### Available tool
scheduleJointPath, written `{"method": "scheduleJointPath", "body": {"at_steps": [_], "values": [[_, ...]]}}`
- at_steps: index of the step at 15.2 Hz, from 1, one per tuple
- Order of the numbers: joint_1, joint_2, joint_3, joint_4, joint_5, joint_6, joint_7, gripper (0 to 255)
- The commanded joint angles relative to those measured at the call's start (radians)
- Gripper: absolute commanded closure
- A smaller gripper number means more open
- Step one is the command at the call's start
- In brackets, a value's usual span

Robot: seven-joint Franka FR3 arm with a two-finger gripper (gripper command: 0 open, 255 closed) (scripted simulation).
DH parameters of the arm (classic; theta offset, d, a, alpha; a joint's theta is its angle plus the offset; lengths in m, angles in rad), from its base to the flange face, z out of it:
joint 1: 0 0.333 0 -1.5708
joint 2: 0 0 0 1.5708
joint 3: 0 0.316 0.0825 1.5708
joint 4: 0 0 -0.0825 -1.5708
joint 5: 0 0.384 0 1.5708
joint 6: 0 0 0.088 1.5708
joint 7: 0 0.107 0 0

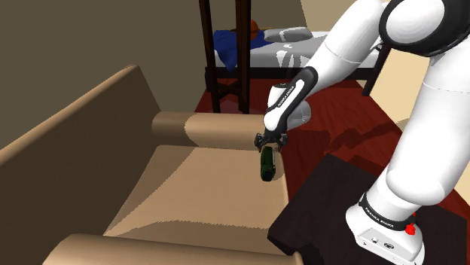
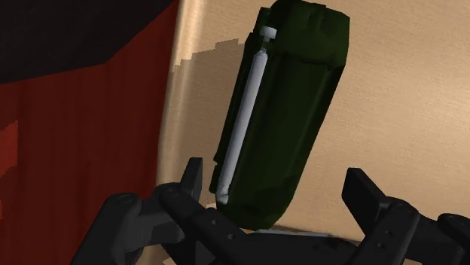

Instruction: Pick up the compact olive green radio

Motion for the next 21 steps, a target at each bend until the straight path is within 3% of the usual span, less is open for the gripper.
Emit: {"method": "scheduleJointPath", "body": {"at_steps": [1,7,8,17,21], "values": [[-0.004,0.036,0.003,0.005,0.010,0.031,-0.008,0],[-0.013,0.110,0.017,0.018,0.030,0.091,-0.028,0],[-0.013,0.108,0.016,0.020,0.028,0.087,-0.028,255],[-0.013,0.110,0.017,0.018,0.030,0.091,-0.028,255],[-0.004,0.045,0.004,0.007,0.013,0.038,-0.011,255]]}}
